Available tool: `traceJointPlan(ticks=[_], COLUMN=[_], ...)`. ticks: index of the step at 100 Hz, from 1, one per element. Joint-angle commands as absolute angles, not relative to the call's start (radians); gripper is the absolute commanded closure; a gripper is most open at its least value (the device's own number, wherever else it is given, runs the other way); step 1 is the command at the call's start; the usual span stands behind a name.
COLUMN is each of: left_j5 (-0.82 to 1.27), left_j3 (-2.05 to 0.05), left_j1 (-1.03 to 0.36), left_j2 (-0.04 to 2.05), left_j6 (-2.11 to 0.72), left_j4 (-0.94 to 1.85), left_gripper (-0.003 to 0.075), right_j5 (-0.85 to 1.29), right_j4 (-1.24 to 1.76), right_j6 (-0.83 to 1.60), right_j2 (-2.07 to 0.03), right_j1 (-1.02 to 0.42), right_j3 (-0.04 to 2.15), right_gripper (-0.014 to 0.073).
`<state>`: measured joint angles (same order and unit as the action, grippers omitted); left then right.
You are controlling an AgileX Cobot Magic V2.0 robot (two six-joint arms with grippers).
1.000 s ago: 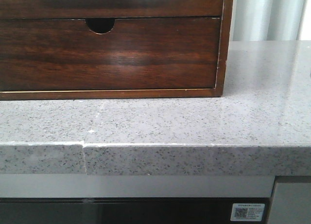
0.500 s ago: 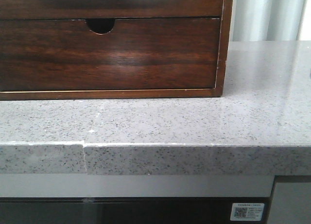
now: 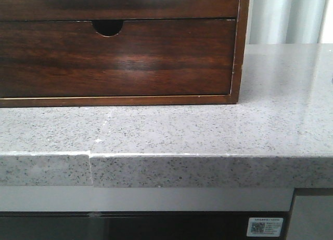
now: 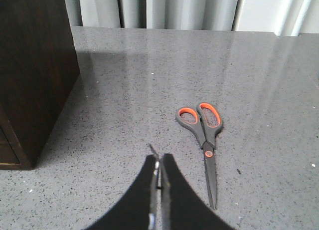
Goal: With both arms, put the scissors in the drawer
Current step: 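Lower the left gripper around the white drawer handle and grasp it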
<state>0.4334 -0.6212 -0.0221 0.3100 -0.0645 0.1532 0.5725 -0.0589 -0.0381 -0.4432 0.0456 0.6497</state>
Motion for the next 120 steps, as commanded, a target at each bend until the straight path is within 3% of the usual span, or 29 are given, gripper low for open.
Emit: traceJointPlan(ticks=[1, 31, 38, 43, 49, 60, 67, 75, 101, 120], left_j5=[0.379, 0.391, 0.408, 0.427, 0.453, 0.478, 0.478, 0.478, 0.478, 0.412], left_j3=[-0.647, -0.647, -0.647, -0.647, -0.647, -0.647, -0.647, -0.647, -0.647, -0.632], left_j1=[-0.022, -0.022, -0.022, -0.022, -0.022, -0.022, -0.022, -0.022, -0.022, -0.022], left_j2=[0.327, 0.329, 0.329, 0.329, 0.331, 0.331, 0.331, 0.331, 0.331, 0.359], left_j6=[-0.052, -0.052, -0.052, -0.052, -0.052, -0.052, -0.052, -0.052, -0.052, -0.052], left_j4=[0.166, 0.166, 0.166, 0.163, 0.146, 0.108, 0.105, 0.105, 0.128, 0.472], left_gripper=[0.0741, 0.0738, 0.0704, 0.0638, 0.0506, 0.026, 0.0184, 0.019, 0.0251, 0.0287], right_j5=[0.489, 0.493, 0.504, 0.509, 0.509, 0.509, 0.505, 0.501, 0.502, 0.502], right_j4=[-0.073, -0.073, -0.075, -0.083, -0.09, -0.093, -0.094, -0.094, -0.094, -0.093], right_j6=[-0.025, -0.025, -0.025, -0.025, -0.025, -0.025, -0.025, -0.025, -0.025, -0.026], right_j2=[-0.457, -0.457, -0.457, -0.457, -0.457, -0.457, -0.457, -0.457, -0.457, -0.457], right_j1=[0.05, 0.05, 0.05, 0.05, 0.05, 0.05, 0.05, 0.05, 0.05, 0.05], right_j3=[0.684, 0.684, 0.684, 0.684, 0.684, 0.684, 0.684, 0.684, 0.684, 0.684], right_gripper=[0.0662, 0.0662, 0.065, 0.0606, 0.0518, 0.0267, 0.013, 0.0054, 0.0049, 0.0049])
